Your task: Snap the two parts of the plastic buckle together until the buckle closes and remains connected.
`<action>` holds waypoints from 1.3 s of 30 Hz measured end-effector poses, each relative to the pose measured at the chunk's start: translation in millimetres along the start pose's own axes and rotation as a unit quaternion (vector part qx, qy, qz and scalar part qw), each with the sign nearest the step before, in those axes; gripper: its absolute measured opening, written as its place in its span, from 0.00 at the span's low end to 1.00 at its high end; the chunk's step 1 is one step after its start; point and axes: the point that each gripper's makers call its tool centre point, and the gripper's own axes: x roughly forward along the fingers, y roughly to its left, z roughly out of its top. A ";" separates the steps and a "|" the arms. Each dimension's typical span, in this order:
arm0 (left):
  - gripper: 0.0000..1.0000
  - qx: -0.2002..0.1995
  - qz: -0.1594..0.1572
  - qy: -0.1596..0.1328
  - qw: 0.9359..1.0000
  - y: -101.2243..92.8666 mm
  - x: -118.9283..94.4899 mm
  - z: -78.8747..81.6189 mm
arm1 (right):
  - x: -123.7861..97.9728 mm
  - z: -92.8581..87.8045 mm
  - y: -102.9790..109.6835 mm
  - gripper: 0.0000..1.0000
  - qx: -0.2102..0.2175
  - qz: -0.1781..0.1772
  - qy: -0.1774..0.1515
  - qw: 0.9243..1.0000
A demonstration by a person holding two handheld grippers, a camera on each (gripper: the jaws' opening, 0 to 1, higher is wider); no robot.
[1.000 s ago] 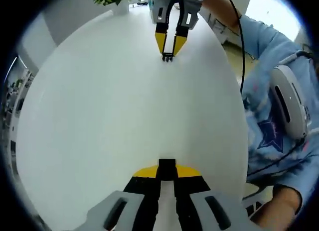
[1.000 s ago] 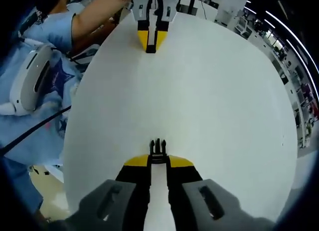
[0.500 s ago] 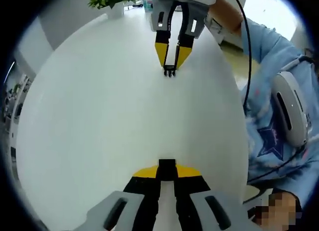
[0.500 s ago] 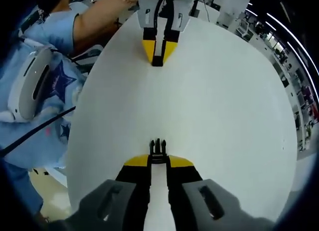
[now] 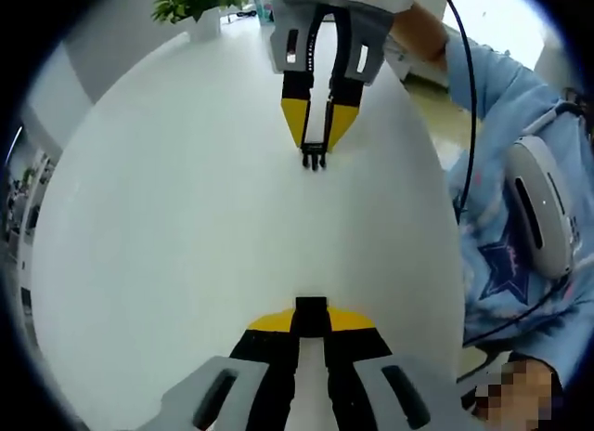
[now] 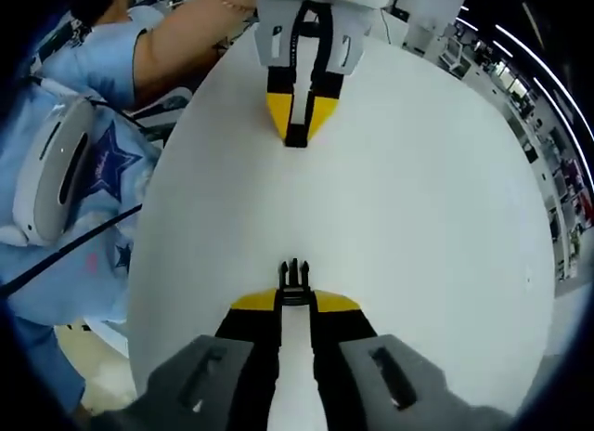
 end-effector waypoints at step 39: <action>0.10 0.061 0.007 -0.019 0.998 1.6 9.7 35.2 | 4.0 7.4 5.1 0.11 0.002 -0.009 -0.012 1.000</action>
